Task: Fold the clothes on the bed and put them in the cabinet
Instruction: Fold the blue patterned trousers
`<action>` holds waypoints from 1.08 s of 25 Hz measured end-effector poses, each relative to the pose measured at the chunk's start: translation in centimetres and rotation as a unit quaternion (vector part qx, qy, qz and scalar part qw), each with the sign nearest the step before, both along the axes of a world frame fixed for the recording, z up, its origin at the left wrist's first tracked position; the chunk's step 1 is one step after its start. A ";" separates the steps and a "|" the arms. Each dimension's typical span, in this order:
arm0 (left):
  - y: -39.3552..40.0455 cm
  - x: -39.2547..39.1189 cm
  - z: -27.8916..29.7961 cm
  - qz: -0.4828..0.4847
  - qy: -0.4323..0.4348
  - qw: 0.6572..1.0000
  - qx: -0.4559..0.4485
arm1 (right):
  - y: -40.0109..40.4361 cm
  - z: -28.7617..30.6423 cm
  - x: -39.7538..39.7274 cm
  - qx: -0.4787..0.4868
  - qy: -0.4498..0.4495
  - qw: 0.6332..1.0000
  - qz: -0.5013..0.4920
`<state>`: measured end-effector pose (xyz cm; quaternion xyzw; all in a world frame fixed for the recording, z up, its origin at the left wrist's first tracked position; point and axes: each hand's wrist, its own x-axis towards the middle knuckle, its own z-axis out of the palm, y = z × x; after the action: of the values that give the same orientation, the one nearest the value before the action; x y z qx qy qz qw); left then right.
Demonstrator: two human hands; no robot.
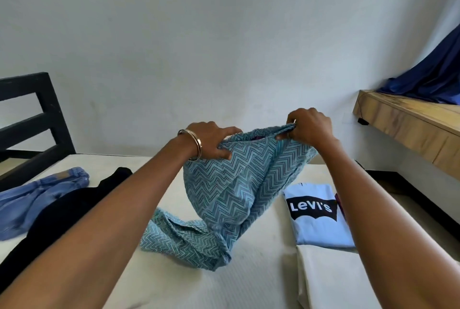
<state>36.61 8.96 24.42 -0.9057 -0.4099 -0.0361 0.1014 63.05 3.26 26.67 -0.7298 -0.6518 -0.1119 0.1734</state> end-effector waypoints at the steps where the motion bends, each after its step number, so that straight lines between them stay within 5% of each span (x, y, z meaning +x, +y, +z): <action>1: -0.1 0.3 0.0 0.011 0.042 0.997 0.067 | -0.1 0.3 -0.2 0.014 0.037 0.999 -0.001; 4: -0.5 1.2 -1.4 0.040 -0.013 0.995 0.095 | 0.0 2.0 -1.8 0.012 0.056 0.998 0.036; 7: -1.7 3.5 -4.2 0.037 -0.224 0.973 -0.047 | 0.2 3.8 -4.5 0.018 0.005 0.998 0.065; 9: -2.8 4.5 -5.5 0.041 -0.361 0.931 -0.043 | 0.3 4.0 -6.0 0.007 -0.041 0.997 0.071; 12: -2.4 4.1 -5.1 0.067 -0.426 0.902 -0.006 | 0.5 3.8 -6.2 -0.020 -0.089 0.993 0.077; 15: -1.9 2.6 -3.1 0.074 -0.482 0.871 -0.066 | 0.9 3.2 -5.1 -0.043 -0.091 0.988 0.121; 20: -0.6 -0.6 1.3 0.097 -0.366 0.921 -0.085 | 2.1 0.3 -0.7 -0.093 0.034 0.979 0.179; 22: 0.3 -1.7 3.4 0.085 -0.262 0.959 -0.070 | 2.2 -0.7 0.6 -0.066 0.200 0.965 0.158; 24: 0.0 -2.2 5.0 0.055 -0.185 0.977 -0.092 | 2.2 -1.1 0.8 0.019 0.423 0.893 0.151; 27: -0.2 -2.3 5.2 0.020 -0.115 0.988 -0.098 | 2.4 -0.6 -0.4 0.126 0.589 0.787 0.134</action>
<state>34.34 8.79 29.62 -0.8926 -0.4389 -0.0974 -0.0353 62.69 5.66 26.11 -0.5308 -0.4947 0.2825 0.6274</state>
